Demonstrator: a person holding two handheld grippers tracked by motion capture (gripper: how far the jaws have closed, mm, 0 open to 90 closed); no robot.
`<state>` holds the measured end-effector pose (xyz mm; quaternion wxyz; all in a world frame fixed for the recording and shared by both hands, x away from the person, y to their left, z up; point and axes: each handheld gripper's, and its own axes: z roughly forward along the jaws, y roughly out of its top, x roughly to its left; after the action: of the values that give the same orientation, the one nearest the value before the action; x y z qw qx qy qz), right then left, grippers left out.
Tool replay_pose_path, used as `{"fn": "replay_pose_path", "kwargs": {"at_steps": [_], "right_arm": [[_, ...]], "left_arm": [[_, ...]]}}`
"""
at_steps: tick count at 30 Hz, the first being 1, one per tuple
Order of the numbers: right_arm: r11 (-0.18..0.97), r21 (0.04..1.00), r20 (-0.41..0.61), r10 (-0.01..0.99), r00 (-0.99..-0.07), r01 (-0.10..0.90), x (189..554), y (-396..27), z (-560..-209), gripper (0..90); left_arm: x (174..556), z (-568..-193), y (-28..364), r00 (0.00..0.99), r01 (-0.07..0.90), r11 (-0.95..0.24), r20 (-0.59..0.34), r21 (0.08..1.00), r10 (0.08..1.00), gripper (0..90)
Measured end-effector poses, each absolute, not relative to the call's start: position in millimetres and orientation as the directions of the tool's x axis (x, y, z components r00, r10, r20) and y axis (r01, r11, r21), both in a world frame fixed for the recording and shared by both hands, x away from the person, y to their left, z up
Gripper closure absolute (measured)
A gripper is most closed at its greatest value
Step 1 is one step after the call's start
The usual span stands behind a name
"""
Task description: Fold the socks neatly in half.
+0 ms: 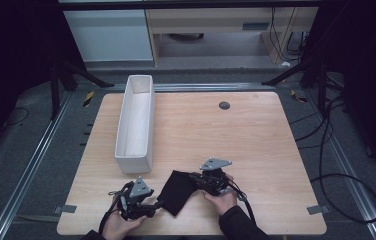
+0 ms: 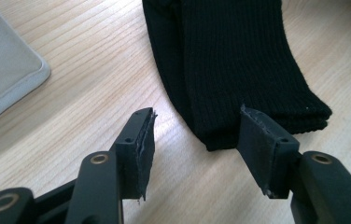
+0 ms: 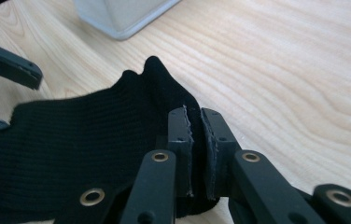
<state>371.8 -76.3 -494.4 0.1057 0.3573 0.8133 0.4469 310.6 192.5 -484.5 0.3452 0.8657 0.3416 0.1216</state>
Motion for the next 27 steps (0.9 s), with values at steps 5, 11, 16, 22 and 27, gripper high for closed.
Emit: {"fn": "replay_pose_path", "kwargs": {"at_steps": [5,11,16,22,27], "right_arm": [[0.322,0.823,0.151,0.671,-0.726,0.468,372.3,-80.4,-486.5,83.5],[0.327,0.847,0.133,0.633,-0.762,0.419,365.9,-77.6,-477.2,83.6],[0.332,0.854,0.134,0.602,-0.787,0.400,360.2,-75.3,-473.4,83.6],[0.335,0.860,0.139,0.573,-0.808,0.386,354.7,-70.4,-469.3,83.6],[0.352,0.862,0.128,0.545,-0.829,0.365,349.6,-64.1,-467.9,83.6]], "left_arm": [[313.6,-486.1,188.8,0.734,0.505,-0.528,-0.019,0.683,0.678,44.5],[316.8,-487.3,188.0,0.730,0.506,-0.525,-0.015,0.684,0.683,44.4],[319.4,-488.2,187.7,0.725,0.507,-0.520,-0.013,0.688,0.689,44.3],[320.4,-488.8,186.3,0.720,0.507,-0.516,-0.010,0.690,0.694,44.4],[320.4,-489.3,185.1,0.718,0.506,-0.516,-0.006,0.691,0.696,44.4]]}}
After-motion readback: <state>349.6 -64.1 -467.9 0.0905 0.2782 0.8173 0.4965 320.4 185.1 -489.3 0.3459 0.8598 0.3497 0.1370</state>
